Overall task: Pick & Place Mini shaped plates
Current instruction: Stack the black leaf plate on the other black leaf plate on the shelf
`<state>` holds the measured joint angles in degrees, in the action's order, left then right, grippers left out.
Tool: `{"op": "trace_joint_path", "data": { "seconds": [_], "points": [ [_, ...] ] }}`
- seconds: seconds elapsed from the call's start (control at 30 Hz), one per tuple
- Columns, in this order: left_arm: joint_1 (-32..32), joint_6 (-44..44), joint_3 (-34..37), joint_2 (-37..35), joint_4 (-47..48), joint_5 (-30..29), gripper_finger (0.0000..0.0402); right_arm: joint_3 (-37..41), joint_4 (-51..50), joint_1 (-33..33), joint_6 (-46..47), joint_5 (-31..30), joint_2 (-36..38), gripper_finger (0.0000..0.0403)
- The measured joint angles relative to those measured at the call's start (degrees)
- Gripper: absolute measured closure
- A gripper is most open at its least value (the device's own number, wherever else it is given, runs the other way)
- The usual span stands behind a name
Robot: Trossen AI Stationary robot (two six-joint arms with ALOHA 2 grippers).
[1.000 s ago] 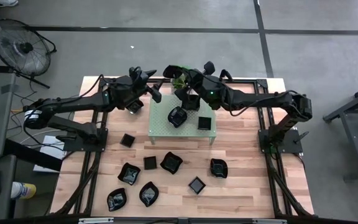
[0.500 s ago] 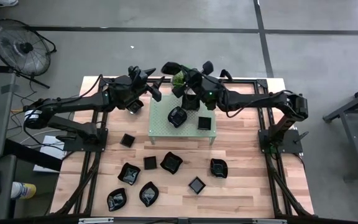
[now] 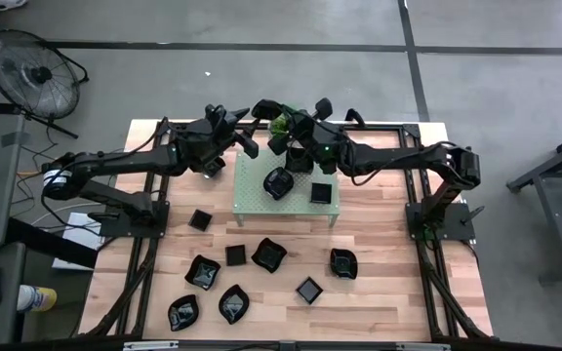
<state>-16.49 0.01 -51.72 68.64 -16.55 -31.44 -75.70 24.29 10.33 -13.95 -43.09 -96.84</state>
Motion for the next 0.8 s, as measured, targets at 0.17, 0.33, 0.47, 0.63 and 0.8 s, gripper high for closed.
{"op": "trace_joint_path", "data": {
  "seconds": [0.17,0.33,0.47,0.63,0.8],
  "points": [
    [0.0,0.0,0.0,0.0,-0.4,-0.7,0.0245,0.0,-0.1,0.0,-0.1,-0.1,0.0,0.0403],
    [0.0,0.0,0.0,-0.1,-0.5,-0.7,0.0271,0.0,-0.1,0.0,-0.2,0.2,0.0,0.0403],
    [0.0,-0.2,0.0,-0.1,-0.5,-0.1,0.0288,0.0,-0.2,0.0,-0.1,1.1,0.0,0.0403],
    [0.0,-0.2,0.0,-0.1,-0.5,0.2,0.0301,0.0,-0.5,0.1,-0.1,1.3,0.0,0.0403],
    [0.0,-0.2,0.0,-0.1,-0.5,0.2,0.0319,0.0,-0.9,0.2,-0.1,1.2,0.0,0.0403]
  ]
}}
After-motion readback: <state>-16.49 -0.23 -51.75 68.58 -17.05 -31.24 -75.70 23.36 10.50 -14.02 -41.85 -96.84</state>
